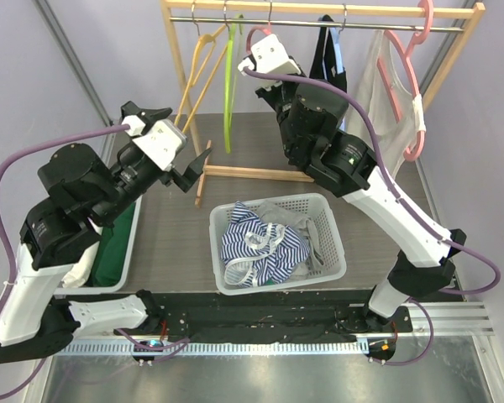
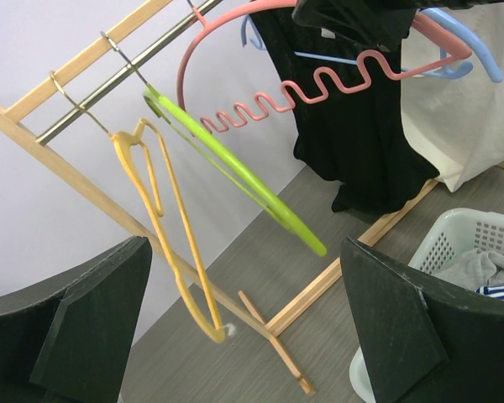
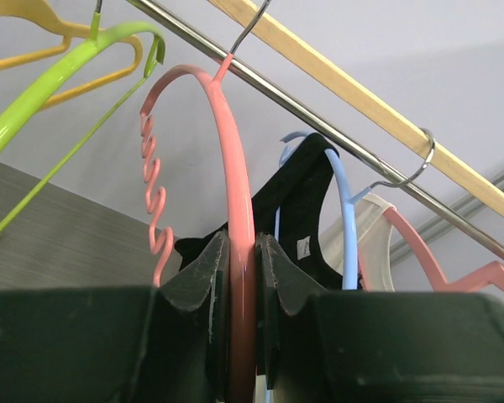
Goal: Remove the tank top from the hanger
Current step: Place the hanger at the clothesline.
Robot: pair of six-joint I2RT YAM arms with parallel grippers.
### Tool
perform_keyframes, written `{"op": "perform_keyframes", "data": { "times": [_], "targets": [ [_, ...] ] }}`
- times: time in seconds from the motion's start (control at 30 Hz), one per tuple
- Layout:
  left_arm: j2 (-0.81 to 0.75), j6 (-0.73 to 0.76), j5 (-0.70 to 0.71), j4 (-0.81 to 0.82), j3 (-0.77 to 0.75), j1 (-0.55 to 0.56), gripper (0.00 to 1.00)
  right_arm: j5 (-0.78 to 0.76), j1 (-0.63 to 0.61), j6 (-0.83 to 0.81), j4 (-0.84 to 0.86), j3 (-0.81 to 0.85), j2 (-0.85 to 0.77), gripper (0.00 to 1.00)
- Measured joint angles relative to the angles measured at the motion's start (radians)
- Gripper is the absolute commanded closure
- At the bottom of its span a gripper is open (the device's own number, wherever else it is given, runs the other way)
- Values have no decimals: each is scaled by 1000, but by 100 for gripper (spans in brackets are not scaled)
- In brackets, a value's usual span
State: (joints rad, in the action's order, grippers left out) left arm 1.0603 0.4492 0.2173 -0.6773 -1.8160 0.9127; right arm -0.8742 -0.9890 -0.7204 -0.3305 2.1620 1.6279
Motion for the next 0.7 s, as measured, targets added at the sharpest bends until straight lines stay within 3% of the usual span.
{"op": "perform_keyframes", "data": {
  "times": [0.7],
  "targets": [
    [-20,-31,0,18,59,-6,0,53,10,77,18,-76,7,96]
  ]
}}
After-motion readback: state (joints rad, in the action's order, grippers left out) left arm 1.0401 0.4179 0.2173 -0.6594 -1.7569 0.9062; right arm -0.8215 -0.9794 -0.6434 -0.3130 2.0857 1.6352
